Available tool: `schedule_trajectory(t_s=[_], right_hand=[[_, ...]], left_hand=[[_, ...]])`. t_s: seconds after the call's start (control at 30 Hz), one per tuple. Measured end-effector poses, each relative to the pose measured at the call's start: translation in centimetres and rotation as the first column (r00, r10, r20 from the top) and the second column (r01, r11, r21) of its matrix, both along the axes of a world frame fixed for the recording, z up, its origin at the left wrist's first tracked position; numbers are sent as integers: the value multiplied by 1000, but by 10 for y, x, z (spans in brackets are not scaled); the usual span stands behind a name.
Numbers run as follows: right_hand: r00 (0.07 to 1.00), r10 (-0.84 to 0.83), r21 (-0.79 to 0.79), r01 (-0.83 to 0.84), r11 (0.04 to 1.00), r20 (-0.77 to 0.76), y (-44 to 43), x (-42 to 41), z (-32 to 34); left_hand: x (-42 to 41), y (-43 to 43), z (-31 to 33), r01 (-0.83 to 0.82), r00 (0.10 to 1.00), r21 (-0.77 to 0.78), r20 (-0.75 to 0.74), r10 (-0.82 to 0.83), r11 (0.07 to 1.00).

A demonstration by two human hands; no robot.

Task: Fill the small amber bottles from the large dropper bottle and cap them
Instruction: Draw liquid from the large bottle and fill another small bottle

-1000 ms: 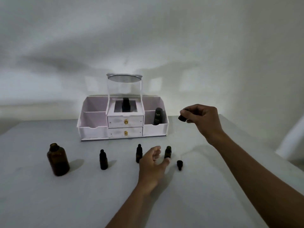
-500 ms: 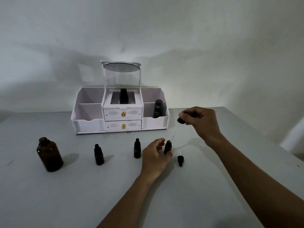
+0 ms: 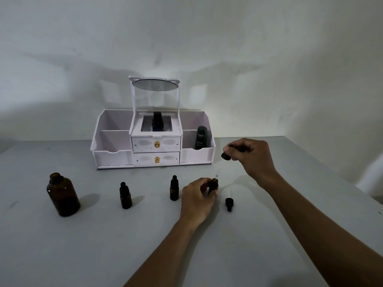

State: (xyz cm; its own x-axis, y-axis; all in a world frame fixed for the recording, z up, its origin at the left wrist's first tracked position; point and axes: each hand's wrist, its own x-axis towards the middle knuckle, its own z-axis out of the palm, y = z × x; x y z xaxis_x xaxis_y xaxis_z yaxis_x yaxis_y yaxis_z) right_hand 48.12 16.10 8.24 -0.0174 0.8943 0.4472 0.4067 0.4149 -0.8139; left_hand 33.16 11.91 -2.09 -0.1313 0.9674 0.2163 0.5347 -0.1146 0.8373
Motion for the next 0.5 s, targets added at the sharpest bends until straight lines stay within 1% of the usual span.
schedule_trajectory(t_s=[0.23,0.5], right_hand=[[999,31,19,-31,999,33,-1,-1,2],[998,31,51,-34,998,58,0,1,0]], left_hand=[[1,-1,1,-11,1000,-5,10,11,1000],[1,-1,2,-13,1000,-12,-15,13,1000]])
